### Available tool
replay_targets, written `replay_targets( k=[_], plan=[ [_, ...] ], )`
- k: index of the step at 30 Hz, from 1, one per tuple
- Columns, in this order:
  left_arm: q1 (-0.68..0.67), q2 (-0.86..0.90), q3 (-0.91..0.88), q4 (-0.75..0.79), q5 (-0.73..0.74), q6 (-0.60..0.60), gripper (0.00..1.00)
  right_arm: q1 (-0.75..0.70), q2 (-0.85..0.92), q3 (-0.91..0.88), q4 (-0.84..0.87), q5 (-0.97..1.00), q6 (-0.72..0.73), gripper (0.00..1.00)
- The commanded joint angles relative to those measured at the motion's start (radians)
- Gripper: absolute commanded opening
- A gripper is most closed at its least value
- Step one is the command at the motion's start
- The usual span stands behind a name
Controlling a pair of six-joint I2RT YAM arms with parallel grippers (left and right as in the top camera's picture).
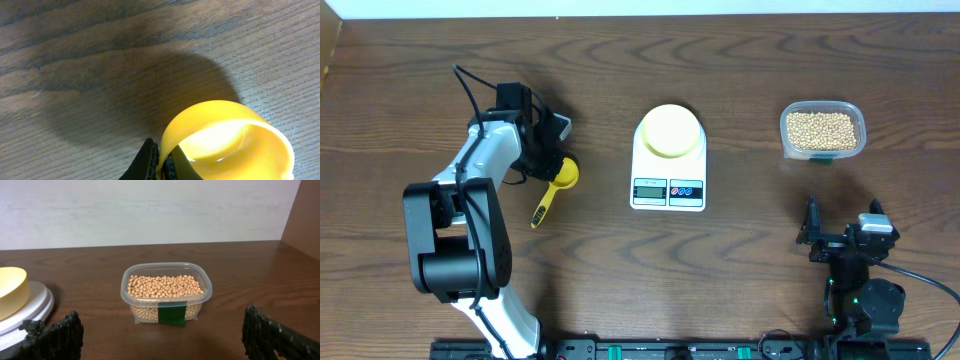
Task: Scoop item into bowl and weigh 50g on scale
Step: 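Lift the yellow scoop with the left gripper and rotate it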
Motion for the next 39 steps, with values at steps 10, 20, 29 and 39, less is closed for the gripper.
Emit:
replay_targets(
  k=[10, 20, 29, 39],
  plan=[
    [0.002, -0.083, -0.005, 0.0, 0.011, -0.001, 0.08, -0.003, -0.005, -0.002, -0.004, -0.002, -0.011, 0.99],
    [0.002, -0.145, -0.005, -0.003, 0.011, -0.006, 0.08, -0.003, -0.005, -0.002, -0.004, -0.002, -0.011, 0.99],
    [0.002, -0.226, -0.005, -0.006, 0.012, -0.026, 0.08, -0.003, -0.005, -0.002, -0.004, -0.002, -0.011, 0.99],
    [0.002, -0.286, -0.005, -0.005, 0.012, -0.143, 0.08, -0.003, -0.005, -0.002, -0.004, -0.002, -0.011, 0.99]
  ],
)
